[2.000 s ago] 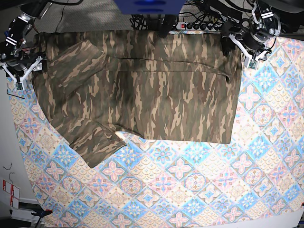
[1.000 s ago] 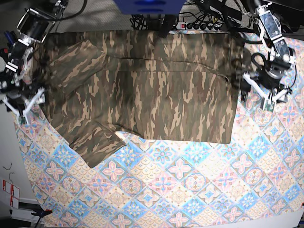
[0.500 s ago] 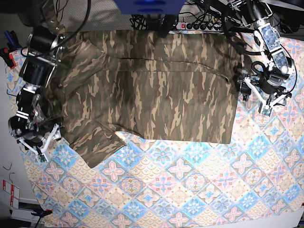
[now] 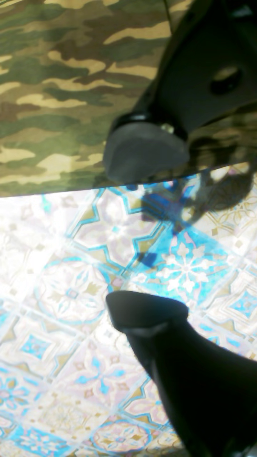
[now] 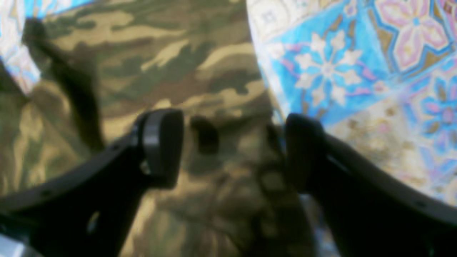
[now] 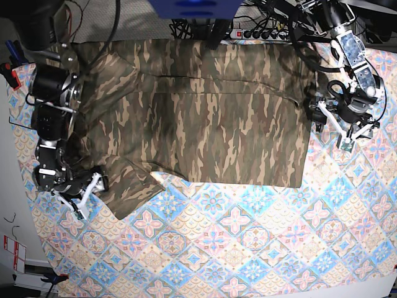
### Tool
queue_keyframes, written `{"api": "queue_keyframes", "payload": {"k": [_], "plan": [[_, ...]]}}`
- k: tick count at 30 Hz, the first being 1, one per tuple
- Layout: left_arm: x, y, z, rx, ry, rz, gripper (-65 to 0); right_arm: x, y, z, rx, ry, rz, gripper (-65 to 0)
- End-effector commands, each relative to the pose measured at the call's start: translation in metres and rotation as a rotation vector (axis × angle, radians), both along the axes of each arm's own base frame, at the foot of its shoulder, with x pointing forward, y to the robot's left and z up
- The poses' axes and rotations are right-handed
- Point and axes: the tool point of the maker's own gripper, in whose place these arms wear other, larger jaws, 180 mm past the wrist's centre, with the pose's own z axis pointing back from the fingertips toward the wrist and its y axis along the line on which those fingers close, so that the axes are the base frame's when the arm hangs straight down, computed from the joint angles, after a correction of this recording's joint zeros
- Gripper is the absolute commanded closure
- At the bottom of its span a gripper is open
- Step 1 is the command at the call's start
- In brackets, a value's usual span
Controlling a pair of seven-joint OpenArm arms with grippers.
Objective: Fold the T-shirt properly
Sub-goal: 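Release the shirt and move both grippers along its sides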
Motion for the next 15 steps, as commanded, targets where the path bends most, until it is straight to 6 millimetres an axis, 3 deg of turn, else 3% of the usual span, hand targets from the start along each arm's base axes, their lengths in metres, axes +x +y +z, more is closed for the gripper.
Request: {"api": "queue_keyframes", "payload": {"k": [1,8,15], "plan": [[0.007,0.004,0.011,0.012,-0.041,-0.001,-51.1,0.021,0.007,0.020,0.048,-0.073,-0.001,-43.9],[0.007,0.004,0.011,0.012,-0.041,-0.001,-51.1,0.023,0.030,0.003,0.158,-0.087,-0.001,-43.9],[0.007,0.007,0.013,0.019,-0.043,0.002,-51.1,0.026,0.022,-0.002,0.148,-0.123,-0.076,-43.9]]}}
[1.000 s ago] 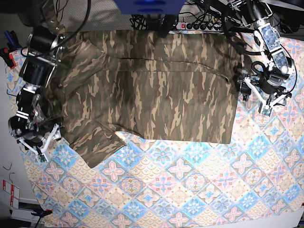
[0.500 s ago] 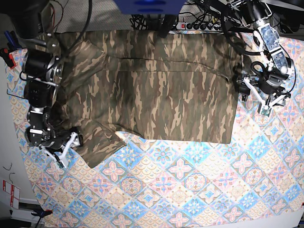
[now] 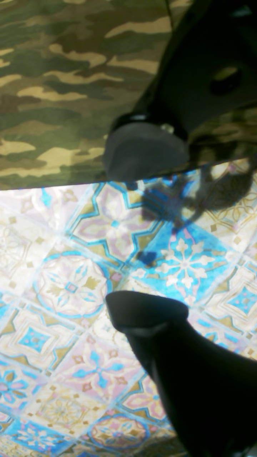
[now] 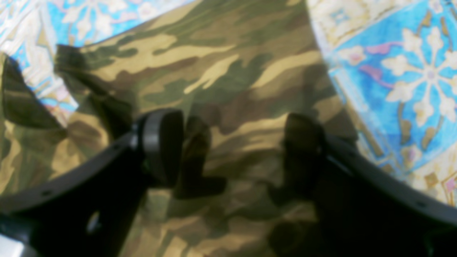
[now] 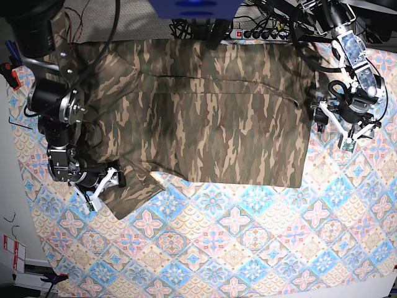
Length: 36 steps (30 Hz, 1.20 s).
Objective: Fold the T-shirt properly
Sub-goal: 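Release the shirt and move both grippers along its sides, then grasp the shirt's side edges with both grippers near the hem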
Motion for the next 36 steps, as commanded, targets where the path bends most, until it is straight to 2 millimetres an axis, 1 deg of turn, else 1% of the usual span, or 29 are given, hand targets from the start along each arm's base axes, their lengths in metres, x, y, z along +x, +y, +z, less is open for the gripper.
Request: {"api": "queue_keyframes", "payload": {"k": [1,2,4,7,8,10,12,13,14,15,19,20,21,22,23,25,27,29,33,34,36], "plan": [[0.008,0.005,0.012,0.016,-0.043,-0.002,-51.1,0.028,-0.014,0.029,-0.004,-0.100,-0.037,-43.9],[0.008,0.005,0.013,0.016,-0.044,-0.002,-51.1,0.030,-0.018,0.031,-0.013,-0.113,-0.052,-43.9],[0.008,0.005,0.013,0.016,-0.044,-0.002,-51.1,0.028,-0.038,0.033,-0.044,-0.121,-0.079,-43.9],[0.008,0.005,0.013,0.017,-0.044,-0.002,-51.1,0.028,-0.048,0.035,-0.056,-0.125,-0.098,-43.9],[0.008,0.005,0.013,0.017,-0.044,-0.002,-51.1,0.028,-0.055,0.036,-0.069,-0.127,-0.109,-43.9],[0.008,0.005,0.013,0.017,-0.044,-0.002,-51.1,0.028,-0.075,0.039,-0.111,-0.143,-0.156,-43.9],[0.008,0.005,0.013,0.017,-0.044,-0.002,-51.1,0.027,-0.079,0.038,-0.120,-0.151,-0.166,-43.9],[0.008,0.006,0.013,0.019,-0.044,-0.003,-51.1,0.022,-0.078,0.033,-0.120,-0.138,-0.162,-43.9],[0.009,0.010,0.015,0.031,-0.044,-0.005,-51.1,0.010,-0.077,0.020,-0.116,-0.106,-0.161,-43.9],[0.009,0.011,0.016,0.035,-0.045,-0.006,-51.1,0.003,-0.076,0.012,-0.112,-0.088,-0.162,-43.9],[0.009,0.014,0.018,0.044,-0.044,-0.007,-51.1,-0.011,-0.065,-0.004,-0.076,-0.051,-0.152,-43.9],[0.013,0.016,0.021,0.050,-0.053,-0.008,-51.1,-0.015,-0.057,-0.008,-0.051,-0.035,-0.136,-43.9],[0.017,0.018,0.025,0.056,-0.065,-0.008,-51.1,-0.015,-0.043,-0.011,-0.026,-0.028,-0.117,-43.9],[0.022,0.019,0.029,0.061,-0.076,-0.007,-51.1,-0.014,-0.029,-0.013,-0.004,-0.026,-0.100,-43.9],[0.027,0.020,0.033,0.063,-0.086,-0.006,-51.1,-0.013,-0.020,-0.014,0.009,-0.025,-0.089,-43.9],[0.038,0.021,0.043,0.066,-0.118,-0.005,-51.1,-0.014,-0.014,-0.015,0.017,-0.020,-0.082,-43.9],[0.056,0.028,0.048,0.053,-0.138,0.007,-51.1,-0.014,-0.011,-0.016,0.019,-0.016,-0.079,-43.9],[0.076,0.037,0.045,0.017,-0.138,0.027,-51.1,-0.015,-0.011,-0.017,0.018,-0.011,-0.078,-43.9],[0.104,0.049,0.038,-0.052,-0.123,0.061,-51.1,-0.015,-0.011,-0.018,0.019,-0.008,-0.078,-43.9],[0.109,0.048,0.037,-0.066,-0.121,0.058,-51.1,-0.015,-0.011,-0.018,0.019,-0.008,-0.078,-43.9],[0.124,0.032,0.033,-0.085,-0.119,0.007,-51.1,-0.016,-0.011,-0.018,0.019,-0.007,-0.079,-43.9]]}}
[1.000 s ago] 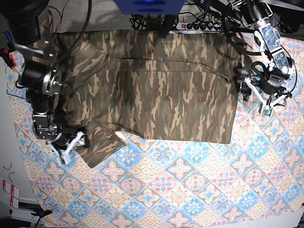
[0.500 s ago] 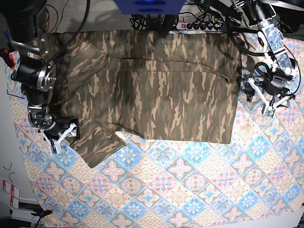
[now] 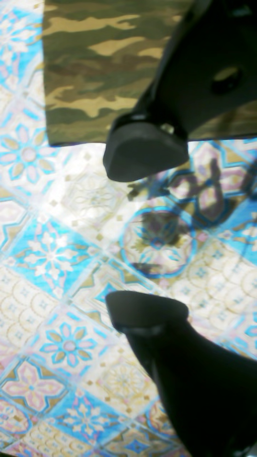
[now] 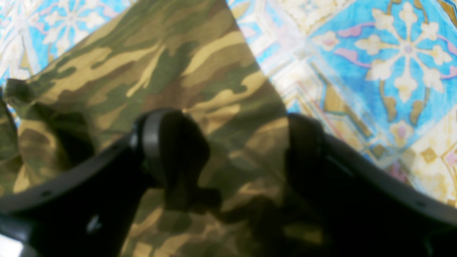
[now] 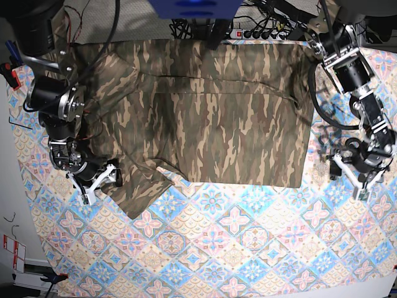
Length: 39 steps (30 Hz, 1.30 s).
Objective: Fold the T-shirt properly
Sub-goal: 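Grasp the shirt's side edges with both grippers near the hem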
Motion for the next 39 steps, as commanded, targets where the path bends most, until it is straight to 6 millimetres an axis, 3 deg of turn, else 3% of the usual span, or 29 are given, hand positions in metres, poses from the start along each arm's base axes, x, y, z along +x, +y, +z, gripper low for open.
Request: {"api": "queue_keyframes", "payload": {"k": [1,6,11,17,21,23,26,34,37,39], "plan": [[0.021,-0.008,0.017,-0.005,-0.066,-0.047,-51.1,-0.002,-0.004,-0.001,-0.016,0.033,0.014,-43.9],[0.042,-0.040,-0.025,-0.177,-0.030,-0.079,-51.1,-0.002,-0.004,-0.001,-0.015,0.034,0.015,-43.9],[0.055,-0.057,-0.052,-0.348,-0.020,-0.035,-51.1,-0.002,-0.004,-0.001,-0.015,0.034,0.015,-43.9],[0.050,-0.068,-0.071,-0.379,-0.009,-0.036,-51.1,-0.003,-0.006,-0.001,-0.018,0.034,0.013,-43.9],[0.047,-0.099,-0.084,-0.375,0.037,-0.089,-50.0,-0.002,-0.005,0.000,-0.017,0.032,0.014,-43.9],[0.044,-0.108,-0.089,-0.368,0.055,-0.107,-43.7,-0.002,-0.005,0.000,-0.017,0.032,0.014,-43.9],[0.041,-0.114,-0.094,-0.368,0.071,-0.116,-29.2,-0.004,0.002,0.000,0.010,0.036,0.039,-42.0],[0.009,-0.125,-0.126,-0.418,0.174,-0.099,-8.6,-0.006,0.006,-0.001,0.017,0.052,0.054,-12.9],[-0.001,-0.125,-0.134,-0.418,0.194,-0.096,-0.1,-0.006,0.006,-0.001,0.017,0.052,0.054,-6.7],[-0.008,-0.125,-0.138,-0.418,0.206,-0.094,0.0,-0.008,0.006,-0.003,0.013,0.071,0.055,-4.6]]}}
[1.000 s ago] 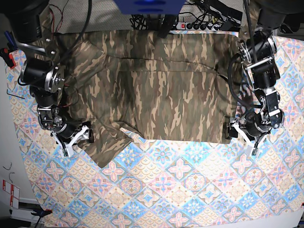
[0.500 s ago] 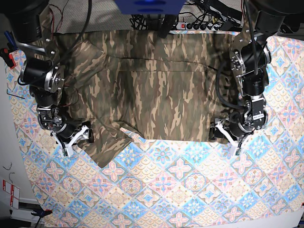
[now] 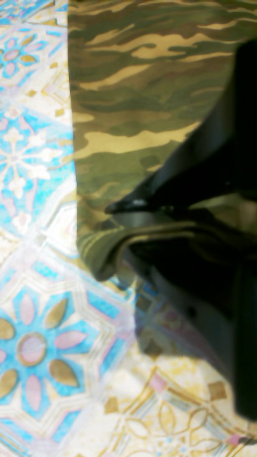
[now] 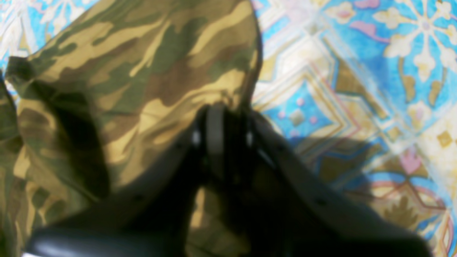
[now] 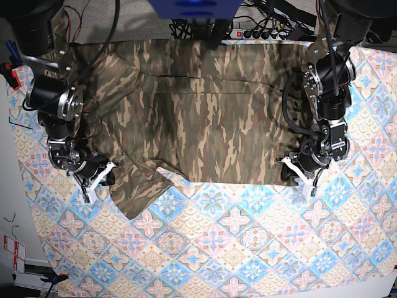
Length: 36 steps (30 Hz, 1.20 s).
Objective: Fold the T-shirt properly
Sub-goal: 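Grasp the shirt's side edges with both grippers near the hem, then lift the hem edge with both grippers and fold it over toward the collar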
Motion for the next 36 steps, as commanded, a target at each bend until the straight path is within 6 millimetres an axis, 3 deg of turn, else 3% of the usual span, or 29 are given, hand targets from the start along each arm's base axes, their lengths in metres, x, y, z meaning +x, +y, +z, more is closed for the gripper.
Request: {"api": "queue_keyframes", "payload": {"k": [1,7,11,14,18,21,26,36], "plan": [[-0.028,-0.002,-0.023,0.058,0.130,-0.073,0.0,-0.001,0.001,0.000,-0.014,0.039,0.030,-4.0],[-0.028,-0.001,-0.022,0.049,0.125,-0.061,0.0,0.003,-0.004,0.004,-0.024,0.034,0.026,-3.1],[-0.025,0.000,-0.020,0.051,0.118,-0.061,0.0,0.018,-0.014,0.021,-0.076,-0.007,0.039,-3.1],[-0.013,0.007,-0.007,0.086,0.071,-0.063,0.0,0.030,-0.022,0.036,-0.118,-0.040,0.042,-3.0],[-0.006,0.023,0.009,0.179,0.097,-0.089,0.0,0.024,-0.043,0.043,-0.180,-0.044,0.014,-3.0],[-0.004,0.035,0.022,0.248,0.076,-0.096,0.0,0.027,-0.051,0.060,-0.236,-0.063,0.041,-3.0],[-0.016,0.037,0.032,0.339,0.065,-0.120,0.0,0.007,-0.060,0.065,-0.332,-0.031,0.093,-3.0],[-0.043,0.045,0.058,0.475,0.017,-0.127,0.0,-0.028,-0.101,0.092,-0.496,-0.017,0.021,-3.0]]}}
